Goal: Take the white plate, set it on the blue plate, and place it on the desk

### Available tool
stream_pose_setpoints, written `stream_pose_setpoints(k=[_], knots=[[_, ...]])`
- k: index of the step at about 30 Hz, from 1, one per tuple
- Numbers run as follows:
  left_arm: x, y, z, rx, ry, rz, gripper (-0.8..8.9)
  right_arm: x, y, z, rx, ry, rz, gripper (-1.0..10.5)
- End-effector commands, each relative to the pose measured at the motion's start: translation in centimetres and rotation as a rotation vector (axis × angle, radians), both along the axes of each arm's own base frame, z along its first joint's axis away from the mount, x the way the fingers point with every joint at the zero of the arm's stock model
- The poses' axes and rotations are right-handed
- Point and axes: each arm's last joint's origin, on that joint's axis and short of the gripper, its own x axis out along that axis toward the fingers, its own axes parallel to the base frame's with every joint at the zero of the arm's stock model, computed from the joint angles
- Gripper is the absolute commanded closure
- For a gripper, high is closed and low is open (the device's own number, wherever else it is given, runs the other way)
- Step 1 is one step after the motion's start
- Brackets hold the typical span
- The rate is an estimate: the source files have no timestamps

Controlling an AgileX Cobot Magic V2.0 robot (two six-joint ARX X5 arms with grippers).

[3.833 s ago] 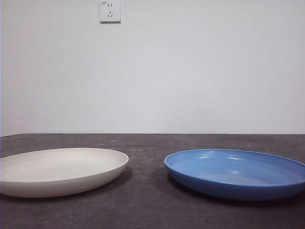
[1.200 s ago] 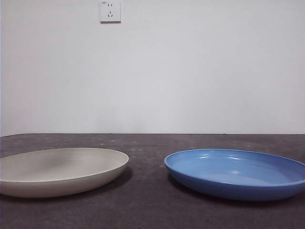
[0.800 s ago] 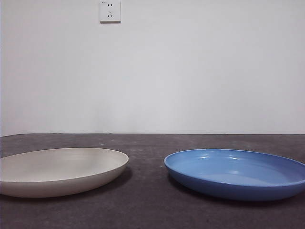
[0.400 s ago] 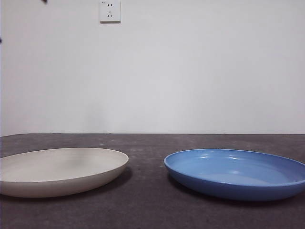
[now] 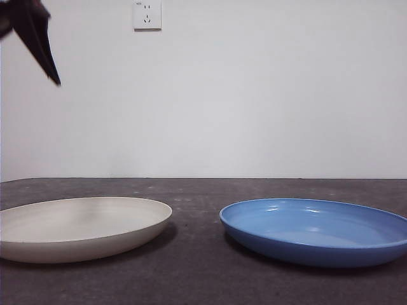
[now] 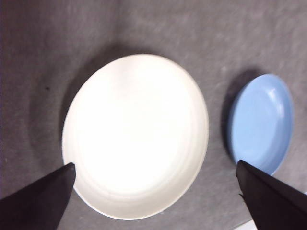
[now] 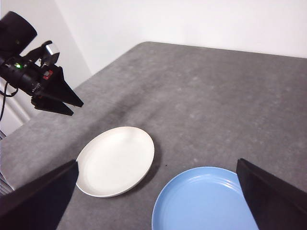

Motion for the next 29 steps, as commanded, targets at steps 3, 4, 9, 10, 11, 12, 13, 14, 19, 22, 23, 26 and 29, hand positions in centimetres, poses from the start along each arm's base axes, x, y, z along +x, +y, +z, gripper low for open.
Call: stream_pose_setpoints(k=[3, 4, 9, 10, 11, 12, 13, 14, 19, 22, 23, 26, 29], knots=[[2.0, 0.2, -2.3, 0.018, 0.075, -0.037, 1.59, -0.2, -0.1, 0.5, -0.002, -0.018, -0.001, 3.7], [2.3, 0.2, -2.8, 0.028, 0.098, -0.039, 1.59, -0.2, -0.1, 0.5, -0.002, -0.018, -0.001, 3.7], [3.5, 0.3, -5.3, 0.069, 0.185, -0.041, 1.60, -0.2, -0.1, 0.5, -0.002, -0.021, -0.002, 3.7], [3.7, 0.3, -5.8, 0.069, 0.199, -0.044, 1.60, -0.2, -0.1, 0.5, -0.002, -0.023, -0.006, 3.7], [3.9, 0.3, -6.1, 0.068, 0.211, -0.045, 1.60, -0.2, -0.1, 0.5, -0.004, -0.026, -0.016, 3.7], [4.1, 0.3, -6.6, 0.068, 0.223, -0.045, 1.60, -0.1, -0.1, 0.6, -0.006, -0.029, -0.024, 3.7], [4.3, 0.3, -7.0, 0.065, 0.236, -0.046, 1.60, -0.1, -0.1, 0.6, -0.008, -0.032, -0.033, 3.7], [4.5, 0.3, -7.4, 0.061, 0.249, -0.049, 1.60, -0.1, -0.2, 0.6, -0.010, -0.036, -0.044, 3.7], [5.3, -0.1, -9.1, 0.057, 0.283, -0.064, 1.60, -0.1, -0.2, 0.6, -0.013, -0.044, -0.052, 3.7], [5.7, -0.4, -10.0, 0.058, 0.298, -0.071, 1.61, 0.0, -0.2, 0.6, -0.018, -0.046, -0.071, 3.7], [5.8, -0.4, -10.2, 0.058, 0.301, -0.073, 1.61, 0.0, -0.2, 0.6, -0.019, -0.046, -0.073, 3.7], [6.0, -0.7, -10.6, 0.058, 0.302, -0.081, 1.72, 0.0, -0.2, 0.6, -0.020, -0.046, -0.075, 3.7], [6.0, -1.0, -10.7, 0.060, 0.307, -0.090, 2.48, 0.0, -0.2, 0.6, -0.019, -0.046, -0.075, 3.7]])
